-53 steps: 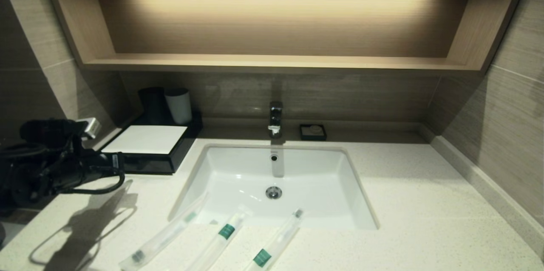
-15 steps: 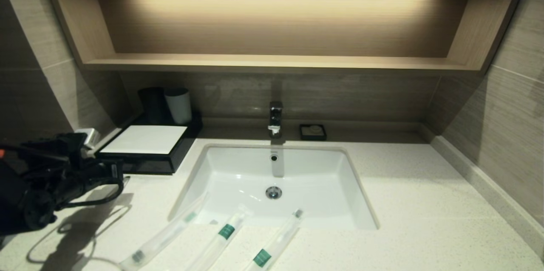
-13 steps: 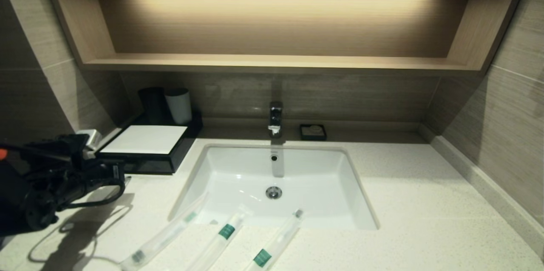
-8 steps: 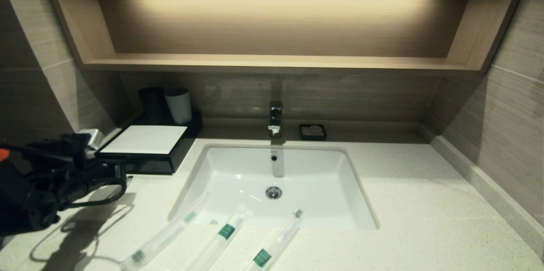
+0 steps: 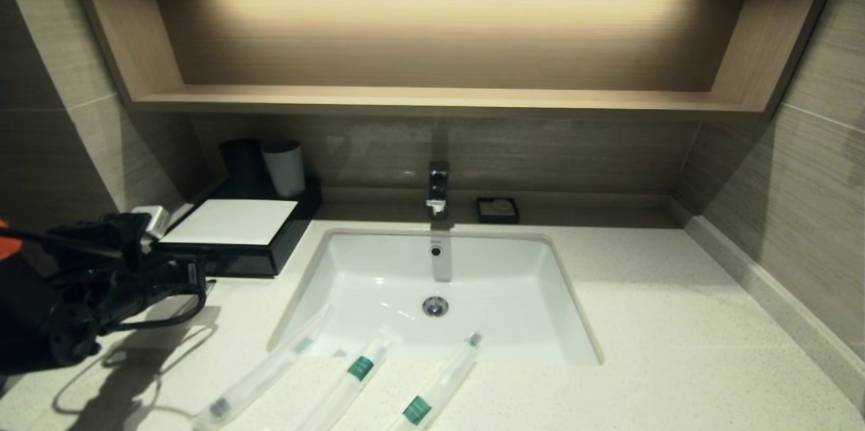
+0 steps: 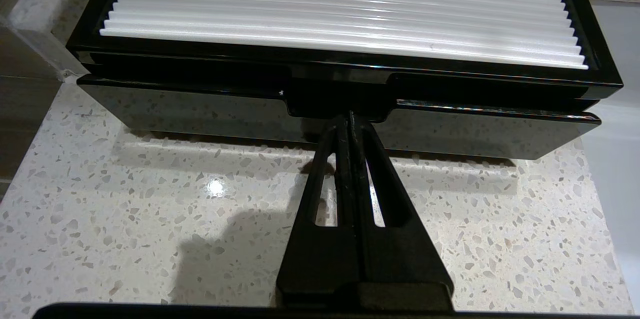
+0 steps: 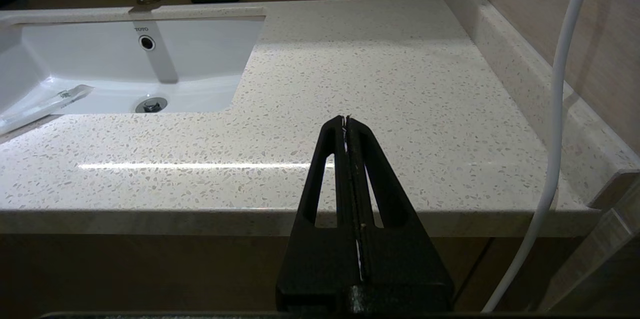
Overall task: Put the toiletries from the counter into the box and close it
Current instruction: Open the drawer
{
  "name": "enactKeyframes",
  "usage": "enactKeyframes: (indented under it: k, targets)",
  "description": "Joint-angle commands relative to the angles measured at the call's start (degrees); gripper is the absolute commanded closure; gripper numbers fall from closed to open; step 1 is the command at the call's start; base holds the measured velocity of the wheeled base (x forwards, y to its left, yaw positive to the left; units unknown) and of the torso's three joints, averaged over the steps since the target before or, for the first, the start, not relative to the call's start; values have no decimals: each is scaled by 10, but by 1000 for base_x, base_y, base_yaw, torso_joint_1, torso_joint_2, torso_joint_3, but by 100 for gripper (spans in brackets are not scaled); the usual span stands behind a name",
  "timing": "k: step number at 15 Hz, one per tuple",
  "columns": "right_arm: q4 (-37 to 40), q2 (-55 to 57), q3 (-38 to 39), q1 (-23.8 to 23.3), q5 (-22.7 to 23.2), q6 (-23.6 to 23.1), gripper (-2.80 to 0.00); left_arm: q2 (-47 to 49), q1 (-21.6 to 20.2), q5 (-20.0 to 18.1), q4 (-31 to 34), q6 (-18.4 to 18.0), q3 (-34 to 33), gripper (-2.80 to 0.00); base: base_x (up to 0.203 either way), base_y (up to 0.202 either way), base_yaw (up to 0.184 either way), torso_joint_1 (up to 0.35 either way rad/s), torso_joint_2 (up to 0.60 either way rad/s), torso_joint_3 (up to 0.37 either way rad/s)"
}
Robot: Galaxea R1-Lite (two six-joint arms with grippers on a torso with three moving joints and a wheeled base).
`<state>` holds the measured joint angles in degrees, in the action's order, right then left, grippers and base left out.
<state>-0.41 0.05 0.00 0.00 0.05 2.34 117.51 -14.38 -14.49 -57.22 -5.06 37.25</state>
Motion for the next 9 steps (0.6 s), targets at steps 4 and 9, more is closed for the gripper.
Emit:
enactKeyframes:
  k: [4, 9]
  targets:
    - [0, 0, 0, 0, 0, 0, 0, 7, 0, -1, -3, 0, 5, 0, 0, 0, 0, 0, 0, 0]
    - [0, 0, 0, 0, 0, 0, 0, 19, 0, 0, -18, 1, 9, 0, 0, 0, 0, 0, 0, 0]
